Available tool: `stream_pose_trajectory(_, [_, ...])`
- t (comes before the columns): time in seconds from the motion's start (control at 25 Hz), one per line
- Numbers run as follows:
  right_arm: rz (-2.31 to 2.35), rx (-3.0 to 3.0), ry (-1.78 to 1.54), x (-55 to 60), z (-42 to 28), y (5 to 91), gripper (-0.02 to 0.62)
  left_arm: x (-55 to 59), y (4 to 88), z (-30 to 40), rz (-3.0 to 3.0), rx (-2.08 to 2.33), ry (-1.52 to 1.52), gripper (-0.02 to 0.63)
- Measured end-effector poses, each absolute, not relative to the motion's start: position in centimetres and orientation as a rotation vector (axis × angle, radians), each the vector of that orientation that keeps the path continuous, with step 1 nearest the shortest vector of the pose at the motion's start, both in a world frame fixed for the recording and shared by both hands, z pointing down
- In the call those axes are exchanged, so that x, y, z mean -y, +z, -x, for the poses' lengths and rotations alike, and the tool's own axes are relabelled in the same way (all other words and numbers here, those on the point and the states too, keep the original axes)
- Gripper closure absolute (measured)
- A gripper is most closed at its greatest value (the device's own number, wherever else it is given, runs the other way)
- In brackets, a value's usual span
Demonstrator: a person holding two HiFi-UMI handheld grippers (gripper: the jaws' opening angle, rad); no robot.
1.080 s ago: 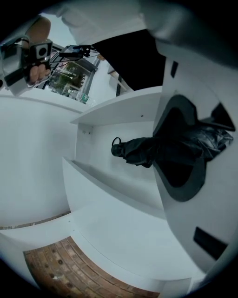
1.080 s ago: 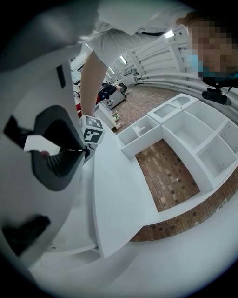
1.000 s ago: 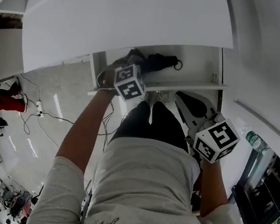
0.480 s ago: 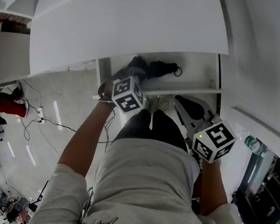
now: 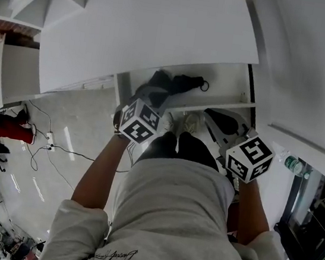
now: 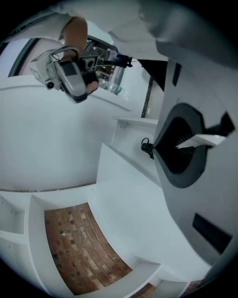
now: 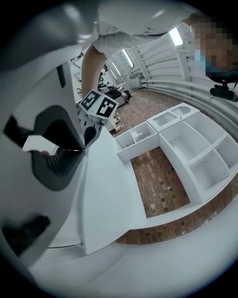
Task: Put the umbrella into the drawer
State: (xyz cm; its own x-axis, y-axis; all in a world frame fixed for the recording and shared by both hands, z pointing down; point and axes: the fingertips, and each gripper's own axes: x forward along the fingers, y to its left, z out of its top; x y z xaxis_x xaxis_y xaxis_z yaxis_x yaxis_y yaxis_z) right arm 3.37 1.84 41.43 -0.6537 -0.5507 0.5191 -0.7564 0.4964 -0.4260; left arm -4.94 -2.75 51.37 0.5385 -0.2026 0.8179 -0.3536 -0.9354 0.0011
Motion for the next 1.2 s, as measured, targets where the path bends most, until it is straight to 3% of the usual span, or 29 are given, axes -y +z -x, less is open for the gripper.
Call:
stream_pose_trajectory(0.64, [-1.121, 2.45, 0.85, -1.8, -4.0, 39.2, 0.568, 1.4, 42.3, 5.1, -2.561, 0.739, 0.892, 0.591])
stream_pose_trajectory(1.2, [-1.045, 2.526, 0.79, 0.1, -0.5, 37.2, 0.568, 1.2, 39.2, 5.7, -2.501, 0.855, 0.72, 0.591])
